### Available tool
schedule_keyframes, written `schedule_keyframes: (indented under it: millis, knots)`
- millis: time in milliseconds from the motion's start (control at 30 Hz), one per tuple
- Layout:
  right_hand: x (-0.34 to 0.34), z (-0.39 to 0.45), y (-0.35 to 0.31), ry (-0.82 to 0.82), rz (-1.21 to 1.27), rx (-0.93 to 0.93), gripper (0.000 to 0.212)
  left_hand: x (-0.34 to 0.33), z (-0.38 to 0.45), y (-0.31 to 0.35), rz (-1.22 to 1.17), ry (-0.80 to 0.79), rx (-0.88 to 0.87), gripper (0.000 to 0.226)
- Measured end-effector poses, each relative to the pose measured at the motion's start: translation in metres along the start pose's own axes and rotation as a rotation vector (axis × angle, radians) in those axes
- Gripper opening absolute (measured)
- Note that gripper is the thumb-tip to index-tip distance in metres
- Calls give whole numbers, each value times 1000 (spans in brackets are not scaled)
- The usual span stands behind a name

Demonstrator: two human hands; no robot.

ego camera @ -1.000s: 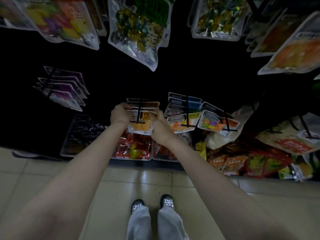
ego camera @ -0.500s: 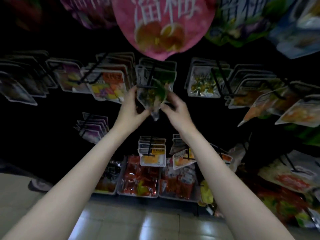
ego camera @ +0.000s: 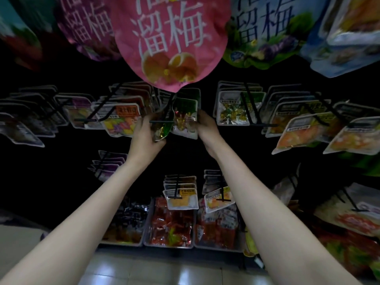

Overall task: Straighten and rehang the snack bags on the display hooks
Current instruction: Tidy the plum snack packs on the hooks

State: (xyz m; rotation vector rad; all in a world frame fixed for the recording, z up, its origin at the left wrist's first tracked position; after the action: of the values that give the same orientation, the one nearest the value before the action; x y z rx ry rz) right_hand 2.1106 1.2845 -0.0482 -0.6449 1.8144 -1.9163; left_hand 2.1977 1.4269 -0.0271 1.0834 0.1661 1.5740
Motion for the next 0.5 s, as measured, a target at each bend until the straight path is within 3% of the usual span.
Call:
schedule_keyframes:
  millis: [200, 500]
  knots:
    - [-22, -43, 2, -191, -25, 33, 54, -20, -5, -2, -104, -212, -15, 75]
    - [-21, -59, 6, -273, -167, 128, 58, -31, -9, -6, -123, -151, 43, 59]
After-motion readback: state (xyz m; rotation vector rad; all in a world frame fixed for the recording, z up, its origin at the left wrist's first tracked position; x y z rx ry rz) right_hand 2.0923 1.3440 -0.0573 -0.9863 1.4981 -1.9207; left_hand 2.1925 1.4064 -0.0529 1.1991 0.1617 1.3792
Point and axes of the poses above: each hand's wrist, its own z-axis towards the middle knuckle, its own x-axis out of the back of the hand, y = z × x, the point moved 9 cm from there along z, towards the middle knuckle, and after that the axes turned 13 degrees about y, right-handed, at the moved point
